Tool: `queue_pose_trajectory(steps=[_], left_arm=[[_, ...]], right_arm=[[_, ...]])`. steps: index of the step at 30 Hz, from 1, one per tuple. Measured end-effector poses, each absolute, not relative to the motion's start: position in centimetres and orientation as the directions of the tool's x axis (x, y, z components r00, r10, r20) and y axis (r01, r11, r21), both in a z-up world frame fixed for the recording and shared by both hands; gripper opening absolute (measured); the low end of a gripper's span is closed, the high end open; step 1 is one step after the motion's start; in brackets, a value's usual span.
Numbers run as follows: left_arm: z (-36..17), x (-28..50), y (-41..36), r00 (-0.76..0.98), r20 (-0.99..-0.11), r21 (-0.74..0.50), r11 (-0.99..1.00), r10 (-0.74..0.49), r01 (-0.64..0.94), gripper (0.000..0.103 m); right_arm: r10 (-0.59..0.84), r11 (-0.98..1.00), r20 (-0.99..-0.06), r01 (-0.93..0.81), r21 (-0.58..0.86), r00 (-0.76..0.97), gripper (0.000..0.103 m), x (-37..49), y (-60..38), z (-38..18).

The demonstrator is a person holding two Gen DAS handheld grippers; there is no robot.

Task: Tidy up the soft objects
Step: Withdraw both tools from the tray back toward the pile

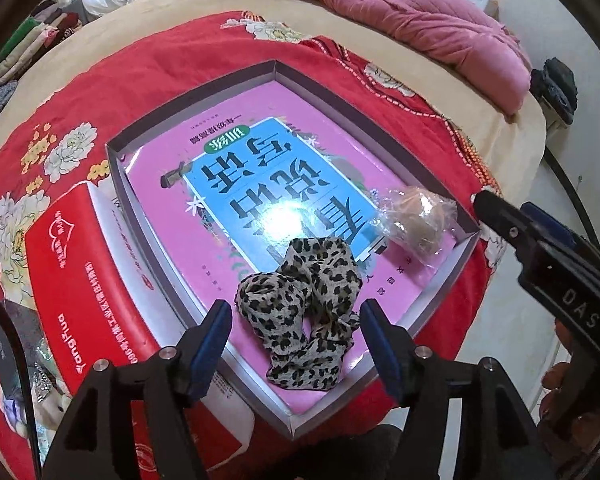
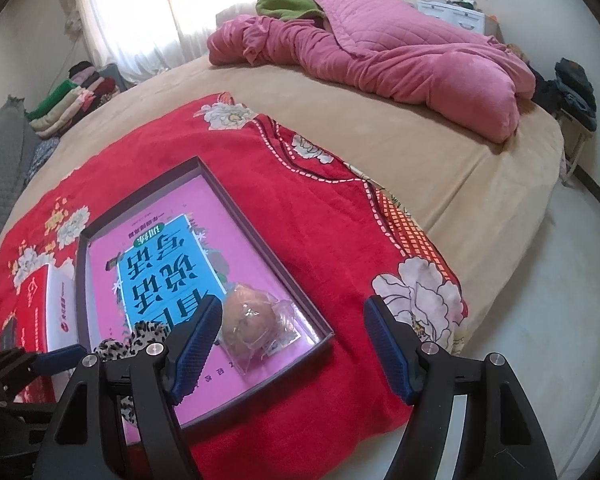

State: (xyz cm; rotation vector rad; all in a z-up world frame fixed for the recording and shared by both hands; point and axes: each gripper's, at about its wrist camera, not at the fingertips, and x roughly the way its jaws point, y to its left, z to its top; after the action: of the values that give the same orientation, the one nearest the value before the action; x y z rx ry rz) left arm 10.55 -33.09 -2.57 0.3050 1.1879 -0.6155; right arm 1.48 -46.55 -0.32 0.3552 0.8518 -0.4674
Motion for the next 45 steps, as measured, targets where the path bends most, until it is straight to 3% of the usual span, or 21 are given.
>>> queue_pose_trajectory(steps=[10, 45], left_arm=[[-0.5, 9.5, -31.2, 0.293, -0.908, -0.086, 0.820, -0.298, 0.566, 0.072], [6.6, 5.0, -18.4, 0.404, -0.834, -0.174, 0.874, -0.376, 0.454, 0.073]], right_arm=[[-0.234, 0.852, -0.766, 0.506, 0.135, 0.599, 0.078, 1.0, -45.5, 0.9], [-0.217, 0.896, -0.652, 0.413, 0.162, 0.726, 0.079, -2.1, -35.5, 10.7]])
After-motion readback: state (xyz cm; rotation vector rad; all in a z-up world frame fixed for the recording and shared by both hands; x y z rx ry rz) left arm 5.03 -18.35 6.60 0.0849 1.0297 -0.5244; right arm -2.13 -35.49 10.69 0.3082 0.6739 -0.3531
